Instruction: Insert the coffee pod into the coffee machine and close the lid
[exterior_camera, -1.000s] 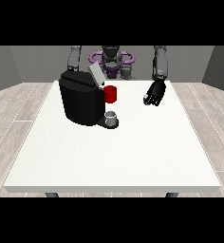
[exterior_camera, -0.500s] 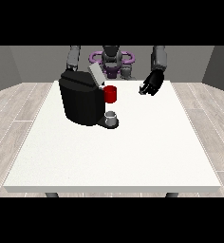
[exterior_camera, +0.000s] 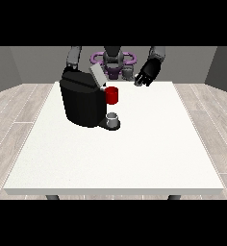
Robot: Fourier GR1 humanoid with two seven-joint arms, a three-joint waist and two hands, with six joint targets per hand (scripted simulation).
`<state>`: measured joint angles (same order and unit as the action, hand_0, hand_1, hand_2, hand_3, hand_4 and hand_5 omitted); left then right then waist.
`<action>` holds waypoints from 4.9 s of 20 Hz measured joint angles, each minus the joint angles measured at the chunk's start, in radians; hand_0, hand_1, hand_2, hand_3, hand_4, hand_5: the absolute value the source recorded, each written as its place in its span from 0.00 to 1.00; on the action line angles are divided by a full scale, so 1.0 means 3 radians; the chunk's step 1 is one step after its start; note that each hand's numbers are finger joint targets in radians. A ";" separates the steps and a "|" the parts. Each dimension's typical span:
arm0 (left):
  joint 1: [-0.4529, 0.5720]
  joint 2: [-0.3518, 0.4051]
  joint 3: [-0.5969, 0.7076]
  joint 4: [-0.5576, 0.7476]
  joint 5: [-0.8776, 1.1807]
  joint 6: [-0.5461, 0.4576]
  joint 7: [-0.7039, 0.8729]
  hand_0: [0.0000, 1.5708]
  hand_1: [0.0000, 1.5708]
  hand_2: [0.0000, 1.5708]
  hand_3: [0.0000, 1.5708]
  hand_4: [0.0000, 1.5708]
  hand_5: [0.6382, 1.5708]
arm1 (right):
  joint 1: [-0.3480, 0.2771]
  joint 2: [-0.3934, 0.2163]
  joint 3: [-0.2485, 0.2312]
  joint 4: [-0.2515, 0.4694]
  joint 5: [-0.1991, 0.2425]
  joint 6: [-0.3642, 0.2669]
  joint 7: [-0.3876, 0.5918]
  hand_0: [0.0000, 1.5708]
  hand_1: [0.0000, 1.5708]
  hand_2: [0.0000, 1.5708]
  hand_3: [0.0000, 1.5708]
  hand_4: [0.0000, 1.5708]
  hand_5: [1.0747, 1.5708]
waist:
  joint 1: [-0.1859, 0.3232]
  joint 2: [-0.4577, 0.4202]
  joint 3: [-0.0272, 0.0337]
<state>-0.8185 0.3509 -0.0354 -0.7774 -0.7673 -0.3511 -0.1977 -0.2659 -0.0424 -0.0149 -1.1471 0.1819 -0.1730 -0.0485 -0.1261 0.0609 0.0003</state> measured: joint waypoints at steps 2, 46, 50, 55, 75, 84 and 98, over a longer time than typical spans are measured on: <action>-0.0087 -0.0030 0.0008 -0.0034 -0.0011 -0.0034 0.0072 0.85 0.85 0.87 0.86 0.36 1.00 | -0.0003 0.0021 0.0000 -0.0001 -0.0029 0.0025 -0.0036 0.00 0.00 0.00 0.00 0.00 1.00 | -0.0028 -0.0007 -0.0001; -0.1506 0.0285 0.0534 0.0410 0.0079 -0.0259 0.0414 0.74 0.74 0.79 0.76 0.26 1.00 | -0.0669 -0.0086 -0.0147 -0.0344 -0.0053 -0.0063 0.0084 0.00 0.00 0.00 0.00 0.00 1.00 | -0.0568 0.0862 0.0001; -0.1507 0.0293 0.0544 0.0431 0.0078 -0.0249 0.0377 0.78 0.78 0.81 0.77 0.25 1.00 | -0.0667 -0.0142 -0.0198 -0.0330 -0.0098 -0.0013 0.0105 0.00 0.00 0.00 0.00 0.00 1.00 | -0.0576 0.0841 0.0000; -0.1573 0.0339 0.0579 0.0475 0.0071 -0.0220 0.0370 0.77 0.77 0.79 0.76 0.23 1.00 | -0.0689 -0.0129 -0.0173 -0.0335 -0.0071 -0.0035 0.0129 0.00 0.00 0.00 0.00 0.00 1.00 | -0.0596 0.0867 0.0000; -0.1472 0.0422 0.0388 0.0528 -0.0265 0.0113 0.0124 0.71 0.71 0.72 0.62 0.00 1.00 | -0.0657 -0.0134 -0.0153 -0.0434 -0.0066 -0.0033 0.0201 0.00 0.00 0.00 0.00 0.00 1.00 | -0.0639 0.0886 0.0001; -0.1572 0.0465 0.0493 0.0493 -0.0225 0.0243 -0.0039 0.77 0.77 0.75 0.62 0.00 1.00 | -0.0723 -0.0160 -0.0160 -0.0427 -0.0039 -0.0048 0.0159 0.00 0.00 0.00 0.00 0.00 1.00 | -0.0647 0.1026 0.0002; -0.1580 0.0596 0.0397 0.0423 -0.0429 0.0448 -0.0315 0.00 0.00 0.44 0.35 0.00 1.00 | -0.0815 -0.0156 -0.0144 -0.0451 0.0027 -0.0110 0.0225 0.00 0.00 0.00 0.00 0.13 1.00 | -0.0653 0.1130 0.0010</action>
<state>-1.2925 0.5297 0.0838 -0.6505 -0.8959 -0.2167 -0.2923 -0.5103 -0.0891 -0.0580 -1.2823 0.1898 -0.2061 0.0189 -0.3221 0.3999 0.0033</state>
